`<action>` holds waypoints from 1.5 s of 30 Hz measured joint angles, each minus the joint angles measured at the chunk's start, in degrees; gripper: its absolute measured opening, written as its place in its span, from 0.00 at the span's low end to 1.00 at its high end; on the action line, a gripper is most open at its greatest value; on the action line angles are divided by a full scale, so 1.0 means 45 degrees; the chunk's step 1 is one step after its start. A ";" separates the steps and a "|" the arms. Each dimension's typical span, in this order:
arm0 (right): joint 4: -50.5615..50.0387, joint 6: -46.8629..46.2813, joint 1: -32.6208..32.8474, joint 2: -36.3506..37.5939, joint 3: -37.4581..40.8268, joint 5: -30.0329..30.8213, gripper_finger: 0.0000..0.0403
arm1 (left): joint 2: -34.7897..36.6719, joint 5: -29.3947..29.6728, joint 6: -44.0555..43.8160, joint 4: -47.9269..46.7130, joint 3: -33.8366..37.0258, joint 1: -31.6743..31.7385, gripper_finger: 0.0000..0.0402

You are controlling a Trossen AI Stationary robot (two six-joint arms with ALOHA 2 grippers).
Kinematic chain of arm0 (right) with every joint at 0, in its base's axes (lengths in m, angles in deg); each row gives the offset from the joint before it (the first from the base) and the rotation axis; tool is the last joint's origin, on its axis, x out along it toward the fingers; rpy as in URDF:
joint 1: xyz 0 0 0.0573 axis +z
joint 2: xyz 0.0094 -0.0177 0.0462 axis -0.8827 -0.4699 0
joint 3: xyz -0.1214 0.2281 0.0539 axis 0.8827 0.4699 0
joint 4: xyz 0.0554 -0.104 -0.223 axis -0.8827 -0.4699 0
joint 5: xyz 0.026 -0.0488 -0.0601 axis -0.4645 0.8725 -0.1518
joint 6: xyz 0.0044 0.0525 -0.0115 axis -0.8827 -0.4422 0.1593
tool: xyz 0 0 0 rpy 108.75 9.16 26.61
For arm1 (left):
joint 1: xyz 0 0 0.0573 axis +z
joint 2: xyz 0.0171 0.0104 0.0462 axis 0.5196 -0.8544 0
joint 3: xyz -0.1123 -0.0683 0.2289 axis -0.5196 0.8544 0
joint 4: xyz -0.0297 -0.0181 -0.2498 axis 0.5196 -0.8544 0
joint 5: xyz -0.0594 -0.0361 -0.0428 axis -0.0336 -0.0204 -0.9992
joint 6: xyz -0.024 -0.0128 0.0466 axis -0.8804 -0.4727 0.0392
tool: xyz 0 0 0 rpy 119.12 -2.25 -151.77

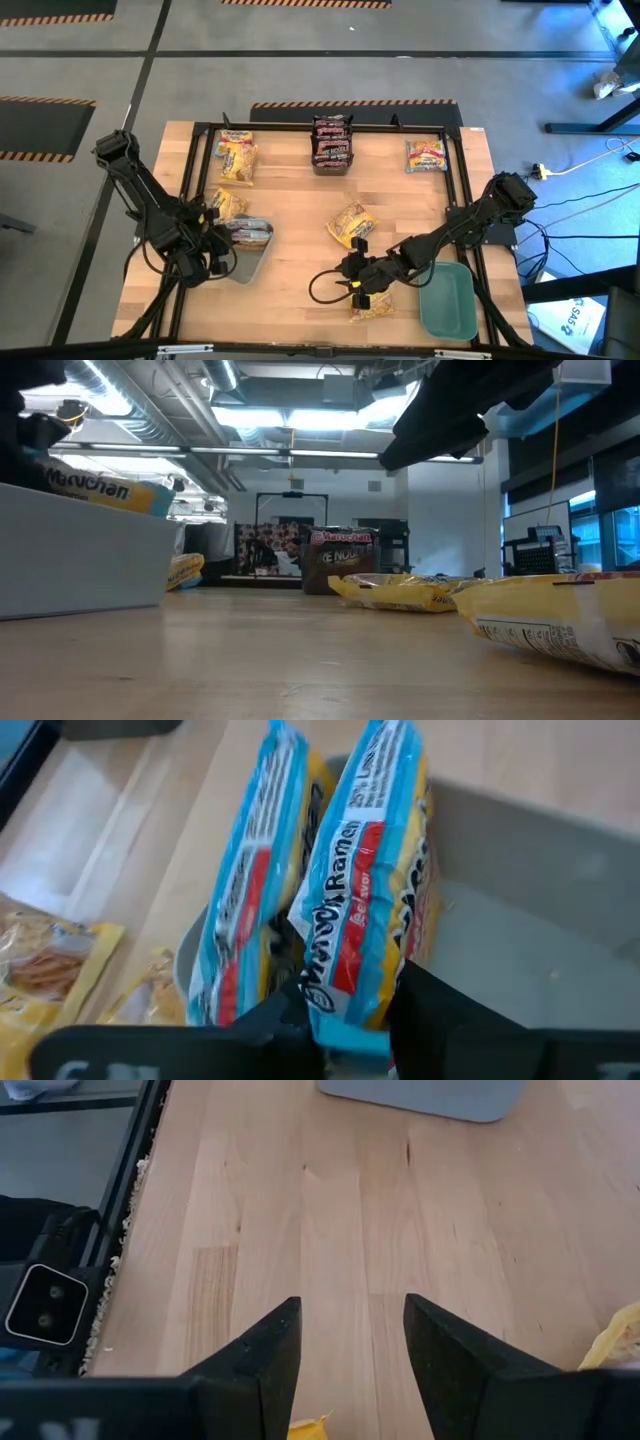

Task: Sort Maruchan noodles
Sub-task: Put the bottom blue noodle pack into the gray bin, then put the right blue noodle pack into the gray bin

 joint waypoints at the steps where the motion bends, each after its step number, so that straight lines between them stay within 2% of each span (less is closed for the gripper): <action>1: 0.0027 0.0000 0.0000 -0.0049 -0.0009 0.0005 0.40 | 0.0000 -0.0066 0.0001 -0.0011 0.0090 0.0040 0.22; 7: 0.0192 0.0007 0.0000 -0.0268 -0.0024 -0.0114 0.40 | 0.0018 -0.0896 0.0000 -0.0131 0.0217 0.0400 0.36; 12: 0.0200 0.0009 0.0000 -0.0265 -0.0019 -0.0155 0.40 | 0.0039 -0.1040 0.0000 -0.0768 -0.0505 0.0721 0.45; 23: 0.0194 -0.0376 -0.0028 -0.0265 -0.0019 -0.0102 0.40 | 0.0049 -0.1929 -0.0024 -0.3594 -0.3193 0.1321 0.46; 30: -0.1487 -0.0313 -0.0826 0.0056 -0.0015 -0.0307 0.40 | 0.0433 -0.1753 0.0139 -0.3217 -0.3683 0.2880 0.46; 37: -0.3772 0.1396 -0.2747 0.0901 -0.0010 -0.0723 0.40 | 0.0791 -0.2185 0.2720 -0.2507 -0.3685 0.5855 0.46; 42: -0.4416 0.2874 -0.4552 0.1153 -0.0005 -0.1967 0.40 | 0.0777 -0.3086 0.6179 -0.0387 -0.3680 0.7973 0.46; 45: -0.4531 0.3629 -0.5455 0.1153 0.0245 -0.2468 0.40 | 0.0772 -0.4102 0.7927 0.1288 -0.3341 0.9092 0.46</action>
